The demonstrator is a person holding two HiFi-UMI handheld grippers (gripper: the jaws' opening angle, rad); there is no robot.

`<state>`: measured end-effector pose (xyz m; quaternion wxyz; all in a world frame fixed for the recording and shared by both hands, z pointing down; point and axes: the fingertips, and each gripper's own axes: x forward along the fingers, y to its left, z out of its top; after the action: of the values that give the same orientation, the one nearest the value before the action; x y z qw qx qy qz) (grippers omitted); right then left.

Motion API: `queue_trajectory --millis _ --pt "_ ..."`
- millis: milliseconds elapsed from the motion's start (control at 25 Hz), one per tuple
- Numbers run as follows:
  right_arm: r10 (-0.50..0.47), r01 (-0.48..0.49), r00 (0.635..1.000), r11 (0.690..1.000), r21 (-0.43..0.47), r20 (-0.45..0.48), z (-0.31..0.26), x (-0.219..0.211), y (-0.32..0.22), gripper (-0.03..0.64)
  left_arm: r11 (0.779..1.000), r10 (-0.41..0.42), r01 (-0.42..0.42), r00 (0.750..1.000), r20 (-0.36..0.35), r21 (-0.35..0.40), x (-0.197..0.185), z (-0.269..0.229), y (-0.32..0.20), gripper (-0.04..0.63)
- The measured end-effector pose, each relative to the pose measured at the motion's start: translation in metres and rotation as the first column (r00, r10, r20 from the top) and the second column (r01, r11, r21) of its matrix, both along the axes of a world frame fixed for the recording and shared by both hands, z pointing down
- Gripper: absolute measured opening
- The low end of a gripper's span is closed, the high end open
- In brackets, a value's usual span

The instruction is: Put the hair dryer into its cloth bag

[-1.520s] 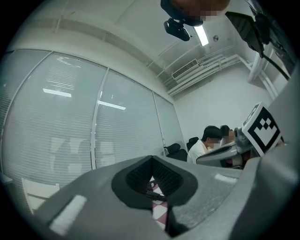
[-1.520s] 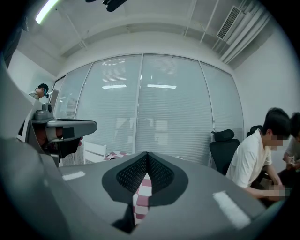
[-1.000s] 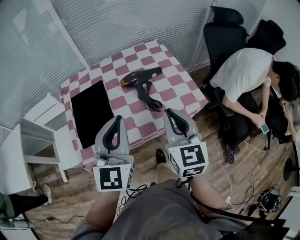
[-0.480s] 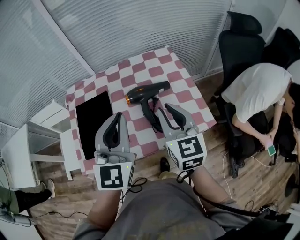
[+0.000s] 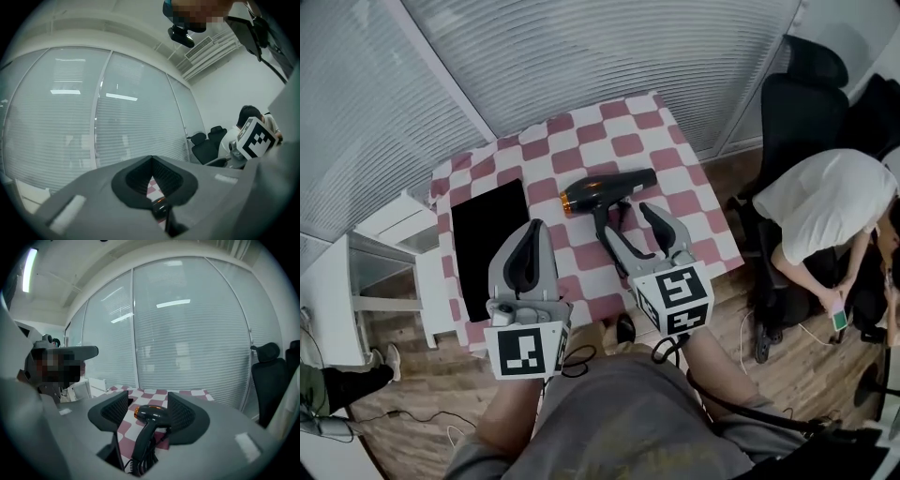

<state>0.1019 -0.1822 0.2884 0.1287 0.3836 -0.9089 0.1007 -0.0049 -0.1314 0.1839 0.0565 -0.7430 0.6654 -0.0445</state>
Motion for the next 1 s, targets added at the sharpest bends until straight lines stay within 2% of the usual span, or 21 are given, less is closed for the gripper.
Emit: queue_trajectory --millis 200,360,480,560,640,760,840,1000 --pt "-0.014 0.006 0.998 0.991 -0.132 -0.059 0.054 -0.015 -0.016 0.345 0.999 0.02 -0.022 0.999 -0.034 -0.046 -0.015 0.029 -0.026 0.001" --pt "-0.005 -0.024 0.994 0.967 -0.252 -0.114 0.104 -0.023 -0.021 0.359 0.99 0.036 -0.046 0.997 -0.073 -0.135 -0.029 0.065 -0.044 0.0" --pt "-0.008 -0.044 0.986 0.949 -0.312 -0.164 0.138 -0.032 -0.034 0.372 0.983 0.057 -0.068 0.996 -0.066 -0.173 -0.041 0.093 -0.064 0.002" --pt "-0.017 -0.059 0.979 0.93 -0.363 -0.202 0.158 -0.036 -0.038 0.394 0.977 0.063 -0.076 0.996 -0.07 -0.199 -0.048 0.109 -0.075 0.002" --pt "-0.024 -0.072 0.976 0.902 -0.427 -0.216 0.173 -0.04 -0.039 0.451 0.972 0.06 -0.078 0.995 -0.086 -0.224 -0.056 0.124 -0.083 0.002" --pt "-0.025 -0.095 0.975 0.853 -0.512 -0.222 0.186 -0.044 -0.037 0.469 0.965 0.05 -0.078 0.992 -0.116 -0.251 -0.065 0.14 -0.092 0.002" --pt "-0.022 -0.113 0.971 0.836 -0.537 -0.238 0.19 -0.044 -0.036 0.484 0.962 0.047 -0.08 0.99 -0.132 -0.262 -0.068 0.147 -0.095 0.0" --pt "-0.02 -0.131 0.962 0.839 -0.528 -0.271 0.194 -0.043 -0.035 0.485 0.958 0.04 -0.081 0.987 -0.153 -0.276 -0.074 0.157 -0.098 0.002"
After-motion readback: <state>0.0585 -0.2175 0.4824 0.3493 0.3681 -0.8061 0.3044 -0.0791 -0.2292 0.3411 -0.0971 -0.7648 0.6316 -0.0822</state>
